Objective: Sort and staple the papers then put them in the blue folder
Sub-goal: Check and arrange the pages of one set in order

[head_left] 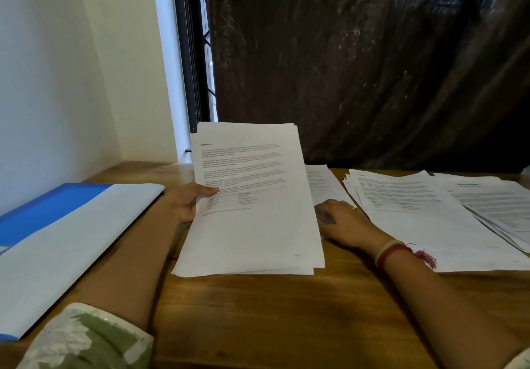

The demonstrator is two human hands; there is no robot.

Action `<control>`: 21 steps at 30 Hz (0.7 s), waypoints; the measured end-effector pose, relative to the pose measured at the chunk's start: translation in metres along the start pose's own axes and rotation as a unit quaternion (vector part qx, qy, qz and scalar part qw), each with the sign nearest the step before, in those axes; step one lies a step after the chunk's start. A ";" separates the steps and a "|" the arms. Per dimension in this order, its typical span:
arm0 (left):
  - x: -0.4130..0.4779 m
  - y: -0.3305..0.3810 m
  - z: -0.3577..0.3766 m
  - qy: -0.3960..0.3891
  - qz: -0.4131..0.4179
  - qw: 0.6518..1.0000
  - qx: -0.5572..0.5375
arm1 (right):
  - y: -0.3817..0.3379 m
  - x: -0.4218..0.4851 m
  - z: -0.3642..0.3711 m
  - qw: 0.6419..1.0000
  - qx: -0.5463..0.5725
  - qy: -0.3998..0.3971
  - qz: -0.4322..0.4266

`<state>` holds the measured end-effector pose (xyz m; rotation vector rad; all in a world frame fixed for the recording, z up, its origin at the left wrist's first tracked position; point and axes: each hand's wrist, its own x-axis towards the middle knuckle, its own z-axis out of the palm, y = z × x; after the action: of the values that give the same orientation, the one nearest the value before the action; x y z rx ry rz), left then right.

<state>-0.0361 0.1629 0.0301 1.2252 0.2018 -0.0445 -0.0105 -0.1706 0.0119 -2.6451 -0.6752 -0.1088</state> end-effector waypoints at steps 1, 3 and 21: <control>0.000 -0.001 0.004 -0.006 -0.003 1.000 0.005 | 0.000 0.002 0.001 0.997 0.069 0.037 0.021; 0.002 -0.004 0.013 -0.021 -0.013 1.000 0.010 | -0.005 0.006 -0.005 0.964 0.224 0.116 0.078; 0.008 -0.025 0.061 0.055 0.027 0.978 0.198 | -0.017 0.002 -0.017 0.910 0.390 0.019 0.142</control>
<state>-0.0240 0.0977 0.0251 1.6329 0.2637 0.0332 -0.0168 -0.1630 0.0336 -1.9217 -0.2284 0.1634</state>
